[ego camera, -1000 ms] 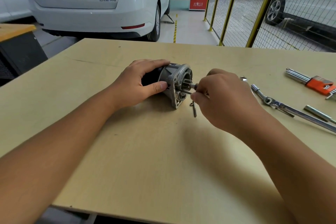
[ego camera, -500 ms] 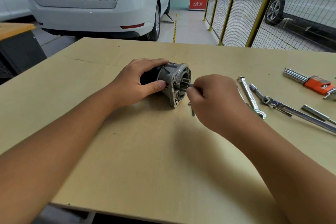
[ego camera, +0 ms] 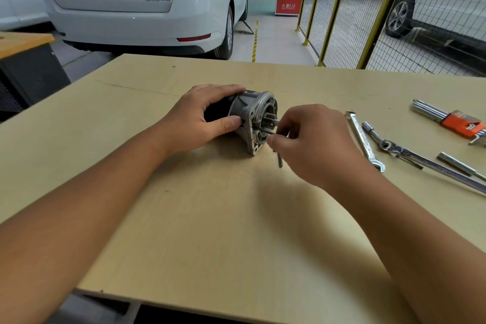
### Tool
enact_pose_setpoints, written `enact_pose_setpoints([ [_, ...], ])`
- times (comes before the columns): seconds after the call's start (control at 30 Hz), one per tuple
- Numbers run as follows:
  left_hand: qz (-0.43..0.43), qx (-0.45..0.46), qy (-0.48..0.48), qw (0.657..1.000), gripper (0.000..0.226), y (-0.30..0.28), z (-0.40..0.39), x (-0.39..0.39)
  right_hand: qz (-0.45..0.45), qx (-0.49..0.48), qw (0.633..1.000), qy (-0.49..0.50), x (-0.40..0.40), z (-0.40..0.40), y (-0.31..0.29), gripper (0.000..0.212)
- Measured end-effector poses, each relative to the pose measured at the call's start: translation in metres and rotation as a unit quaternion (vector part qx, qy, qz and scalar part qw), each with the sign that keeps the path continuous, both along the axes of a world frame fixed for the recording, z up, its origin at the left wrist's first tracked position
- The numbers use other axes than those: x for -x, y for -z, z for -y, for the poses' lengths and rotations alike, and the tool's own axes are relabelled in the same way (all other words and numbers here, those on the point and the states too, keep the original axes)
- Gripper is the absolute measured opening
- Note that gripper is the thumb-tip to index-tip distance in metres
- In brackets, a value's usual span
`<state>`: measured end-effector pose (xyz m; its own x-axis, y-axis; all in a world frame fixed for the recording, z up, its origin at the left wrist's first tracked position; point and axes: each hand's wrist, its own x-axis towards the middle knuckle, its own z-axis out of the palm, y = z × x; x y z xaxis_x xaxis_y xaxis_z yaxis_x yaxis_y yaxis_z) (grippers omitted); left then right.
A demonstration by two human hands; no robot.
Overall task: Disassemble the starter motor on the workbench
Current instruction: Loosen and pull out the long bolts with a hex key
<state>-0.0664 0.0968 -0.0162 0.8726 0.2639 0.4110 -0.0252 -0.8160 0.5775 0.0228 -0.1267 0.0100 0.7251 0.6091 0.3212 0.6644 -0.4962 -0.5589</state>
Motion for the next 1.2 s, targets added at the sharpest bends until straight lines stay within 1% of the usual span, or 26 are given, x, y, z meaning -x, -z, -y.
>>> enact_pose_setpoints([
  [0.1,0.0,-0.006,0.001,1.0,0.063,0.0,-0.001,0.0,-0.105,-0.063,0.992,0.005,-0.003,-0.003,0.003,0.024],
  [0.17,0.001,-0.005,0.0,1.0,0.062,0.0,-0.001,-0.001,-0.154,-0.08,0.985,0.004,-0.005,-0.004,0.003,0.025],
  [0.33,0.006,-0.001,0.001,1.0,0.062,0.001,-0.001,-0.001,-0.16,-0.052,0.986,-0.008,-0.007,-0.002,0.004,0.029],
  [0.5,0.002,-0.002,0.002,1.0,0.062,0.001,-0.001,-0.001,-0.164,-0.065,0.984,-0.012,-0.011,-0.001,0.004,0.025],
  [0.67,0.005,0.003,0.004,1.0,0.062,0.0,0.0,-0.001,-0.204,-0.081,0.976,-0.008,-0.009,0.0,0.003,0.018],
  [0.8,0.003,0.004,0.005,1.0,0.062,0.0,0.0,0.0,-0.21,-0.086,0.974,-0.026,-0.007,0.001,0.001,0.021],
  [1.0,-0.001,-0.002,0.005,1.0,0.062,0.0,-0.001,-0.001,-0.252,-0.08,0.964,-0.038,-0.008,-0.003,0.003,0.022],
  [1.1,0.002,-0.003,0.006,1.0,0.061,0.001,-0.002,-0.001,-0.245,-0.062,0.967,-0.036,-0.01,-0.003,0.003,0.021],
  [1.2,0.003,-0.004,0.004,1.0,0.061,0.002,-0.003,-0.002,-0.216,-0.056,0.974,-0.029,-0.011,-0.003,0.005,0.02],
])
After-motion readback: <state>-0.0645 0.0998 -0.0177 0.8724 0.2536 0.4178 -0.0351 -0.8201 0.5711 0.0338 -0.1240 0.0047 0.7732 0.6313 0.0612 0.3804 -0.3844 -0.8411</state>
